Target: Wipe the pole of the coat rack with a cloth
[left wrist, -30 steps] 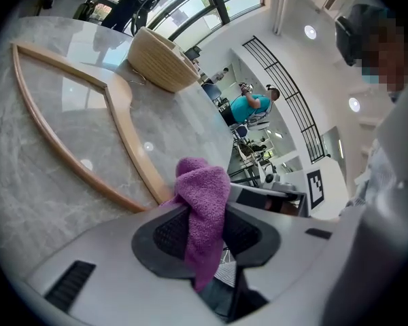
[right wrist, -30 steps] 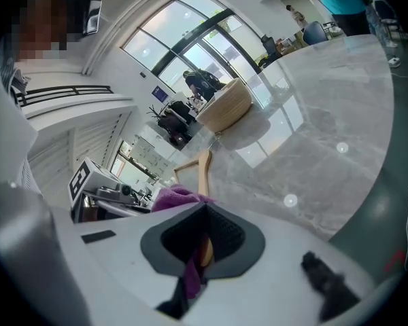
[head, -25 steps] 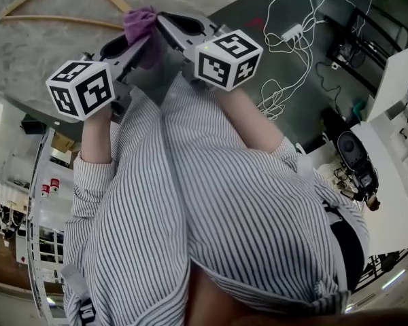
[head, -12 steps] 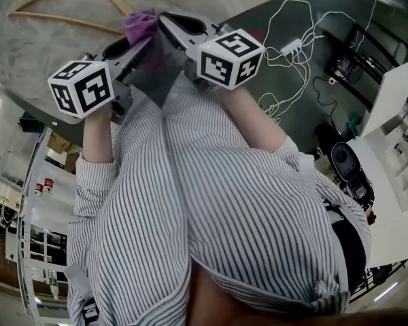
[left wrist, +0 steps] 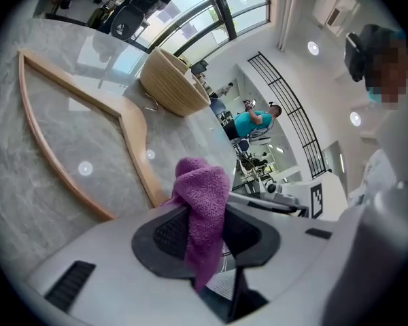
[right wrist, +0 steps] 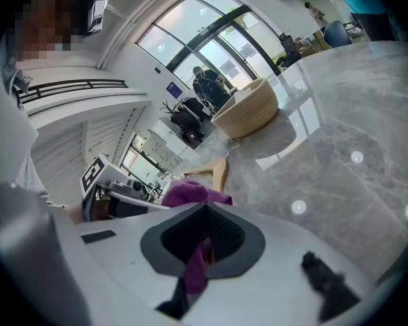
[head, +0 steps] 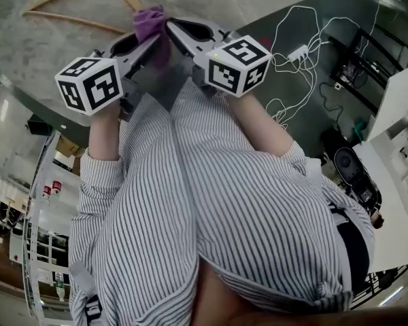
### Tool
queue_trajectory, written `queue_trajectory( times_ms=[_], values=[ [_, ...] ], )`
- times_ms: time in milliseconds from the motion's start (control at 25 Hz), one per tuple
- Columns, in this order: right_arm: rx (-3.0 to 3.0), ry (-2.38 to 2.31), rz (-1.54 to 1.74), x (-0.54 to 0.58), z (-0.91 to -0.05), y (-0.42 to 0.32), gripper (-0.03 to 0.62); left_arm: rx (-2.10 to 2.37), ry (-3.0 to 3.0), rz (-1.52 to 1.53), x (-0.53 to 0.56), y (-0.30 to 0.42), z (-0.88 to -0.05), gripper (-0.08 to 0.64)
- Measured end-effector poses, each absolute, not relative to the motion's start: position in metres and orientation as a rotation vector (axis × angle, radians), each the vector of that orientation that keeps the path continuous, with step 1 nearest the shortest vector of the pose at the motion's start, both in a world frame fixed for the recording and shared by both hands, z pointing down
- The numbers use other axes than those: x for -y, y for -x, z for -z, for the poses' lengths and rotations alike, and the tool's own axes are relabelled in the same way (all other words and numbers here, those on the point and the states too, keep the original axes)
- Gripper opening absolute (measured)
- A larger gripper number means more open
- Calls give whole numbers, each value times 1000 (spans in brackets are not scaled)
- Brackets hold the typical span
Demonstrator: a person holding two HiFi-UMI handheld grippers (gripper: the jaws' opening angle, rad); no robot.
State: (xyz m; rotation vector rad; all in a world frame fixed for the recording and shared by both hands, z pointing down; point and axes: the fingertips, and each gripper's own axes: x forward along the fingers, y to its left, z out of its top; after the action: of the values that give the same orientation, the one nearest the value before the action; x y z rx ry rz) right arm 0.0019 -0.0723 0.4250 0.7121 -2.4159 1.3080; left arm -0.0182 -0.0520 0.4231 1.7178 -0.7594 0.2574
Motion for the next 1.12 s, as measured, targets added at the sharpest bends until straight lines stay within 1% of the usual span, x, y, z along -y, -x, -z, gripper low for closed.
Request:
queue_trajectory(
  times_ms=[720,1120],
  values=[
    [2395,-806,-1315,90,-428,40,15,717,-1750,-176,94,62,-422,126],
    [2423,-815,-1289,110,-427,55,15,762,-1826,-226,117,76,-419,126]
  ],
)
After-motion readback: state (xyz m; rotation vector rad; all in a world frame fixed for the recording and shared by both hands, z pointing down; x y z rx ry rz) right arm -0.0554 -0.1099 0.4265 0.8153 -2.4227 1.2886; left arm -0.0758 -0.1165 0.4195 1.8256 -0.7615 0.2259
